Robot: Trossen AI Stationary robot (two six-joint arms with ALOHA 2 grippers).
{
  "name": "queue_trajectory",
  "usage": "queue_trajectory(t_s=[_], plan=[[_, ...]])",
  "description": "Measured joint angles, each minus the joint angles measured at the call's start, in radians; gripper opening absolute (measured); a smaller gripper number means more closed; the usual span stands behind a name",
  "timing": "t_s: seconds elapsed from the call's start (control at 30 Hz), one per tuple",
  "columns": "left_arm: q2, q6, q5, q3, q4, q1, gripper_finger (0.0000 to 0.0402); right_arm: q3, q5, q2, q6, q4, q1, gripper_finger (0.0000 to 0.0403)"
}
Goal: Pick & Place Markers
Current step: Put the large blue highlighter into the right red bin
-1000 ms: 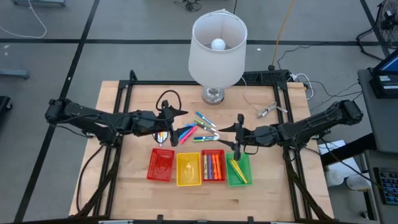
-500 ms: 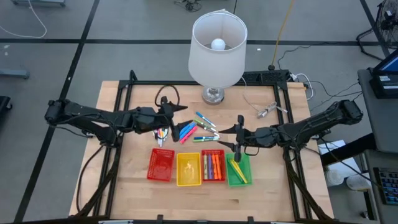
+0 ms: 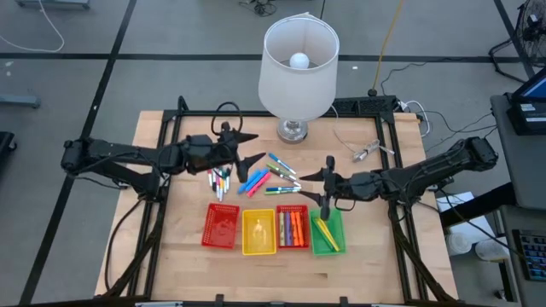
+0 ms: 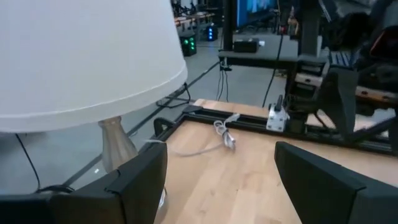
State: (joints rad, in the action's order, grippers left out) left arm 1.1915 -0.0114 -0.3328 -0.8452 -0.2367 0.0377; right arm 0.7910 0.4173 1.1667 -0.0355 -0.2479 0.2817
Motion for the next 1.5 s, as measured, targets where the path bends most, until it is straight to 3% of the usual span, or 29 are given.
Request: queue_trajectory(t_s=[0.4,0.57,0.87,1.03,1.23,1.33,1.5], plan=[[0.0,-0.045,0.005,0.0,0.079,-0.007,0.0301,0.0,-0.003,0.0,0.022,-0.013,0.0,0.0171],[0.0,-0.047,0.072,0.0,0.079,-0.007,0.0301,0.0,-0.003,0.0,0.025,-0.011,0.0,0.0171],[0.052,-0.048,0.073,0.0,0.09,-0.007,0.0301,0.0,-0.003,0.0,0.025,-0.01,0.0,0.0171],[0.102,-0.129,0.078,0.0,0.123,-0.016,0.0301,0.0,-0.003,0.0,0.019,0.022,0.001,0.0171],[0.191,-0.225,0.195,0.002,0.22,-0.025,0.0301,-0.011,-0.003,0.0,0.01,0.029,0.001,0.0171],[0.234,-0.252,0.176,0.001,0.282,-0.028,0.0301,-0.012,-0.003,0.0,0.01,0.028,0.001,0.0171],[0.315,-0.255,0.054,0.001,0.375,-0.022,0.0301,-0.012,-0.002,0.0,0.01,0.02,0.0,0.0171]])
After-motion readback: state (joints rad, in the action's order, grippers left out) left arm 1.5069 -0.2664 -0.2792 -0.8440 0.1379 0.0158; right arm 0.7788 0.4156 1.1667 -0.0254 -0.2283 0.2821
